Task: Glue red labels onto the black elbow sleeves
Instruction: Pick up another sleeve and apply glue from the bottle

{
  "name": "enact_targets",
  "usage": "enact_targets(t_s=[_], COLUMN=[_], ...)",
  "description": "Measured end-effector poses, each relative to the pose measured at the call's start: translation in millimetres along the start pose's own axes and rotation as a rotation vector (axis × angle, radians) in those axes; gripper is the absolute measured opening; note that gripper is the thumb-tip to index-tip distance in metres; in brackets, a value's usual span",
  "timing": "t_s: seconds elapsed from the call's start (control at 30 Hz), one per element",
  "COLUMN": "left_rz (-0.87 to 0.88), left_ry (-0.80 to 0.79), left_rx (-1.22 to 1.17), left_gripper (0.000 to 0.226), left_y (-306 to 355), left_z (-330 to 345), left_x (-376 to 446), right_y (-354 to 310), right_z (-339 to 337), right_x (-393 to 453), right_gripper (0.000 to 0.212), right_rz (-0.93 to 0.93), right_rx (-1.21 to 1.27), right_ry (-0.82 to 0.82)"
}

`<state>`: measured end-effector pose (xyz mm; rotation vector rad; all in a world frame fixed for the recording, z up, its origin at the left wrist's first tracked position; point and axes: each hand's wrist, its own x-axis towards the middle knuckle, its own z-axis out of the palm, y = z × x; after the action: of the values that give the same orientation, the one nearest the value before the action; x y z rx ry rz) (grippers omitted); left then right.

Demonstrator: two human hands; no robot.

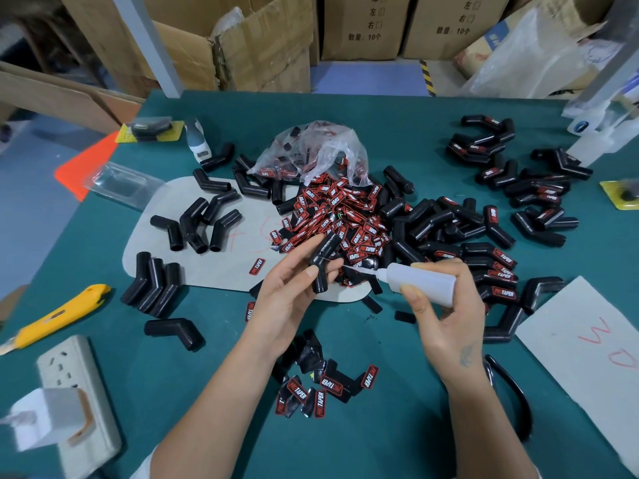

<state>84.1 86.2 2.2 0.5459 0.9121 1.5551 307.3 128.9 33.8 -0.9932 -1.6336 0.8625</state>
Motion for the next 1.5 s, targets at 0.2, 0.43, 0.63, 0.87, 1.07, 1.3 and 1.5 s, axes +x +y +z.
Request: enact_targets(t_s=[0.2,0.43,0.63,0.87,1.07,1.3,1.5], left_rz=[-0.009,-0.021,-0.037,-0.059,-0.059,-0.055,-0.052], left_ry=[0.003,0.000,-0.004,-0.004,-0.017,-0.016,-0.014], left_rx=[-0.009,-0.021,-0.057,-0.078,-0.091,-0.100,-0.107], left_gripper=[0.049,0.048,0.046,0.047,0.045,0.044,0.044], left_y=[1.0,1.4,3.5,3.3,3.0,3.5,3.8], left_z=[0.1,1.1,2.5,2.6,1.3,1.4,3.4], left_x=[-0.2,-0.5,-1.4,-0.7,-0.3,0.2,-1.0], right_y=[0.8,0.8,0.2,0.3,0.6,0.6,-0.2], right_z=[-2.1,-1.3,-0.8,-1.5,-2.0,-3.3,-2.0], right_x=[0.4,1.0,1.0,0.7,1.6,1.4,1.1], right_gripper=[0.021,0.023,0.022,0.022,0.023,0.024,0.023], right_rz=[0.005,0.000,0.002,0.012,0.026,0.017,0.011], right_rx=[0.010,0.005,-0.007,-0.003,0.015,0.013,0.006], right_ry=[0.013,0.011,0.004,0.011,0.029,0.023,0.007])
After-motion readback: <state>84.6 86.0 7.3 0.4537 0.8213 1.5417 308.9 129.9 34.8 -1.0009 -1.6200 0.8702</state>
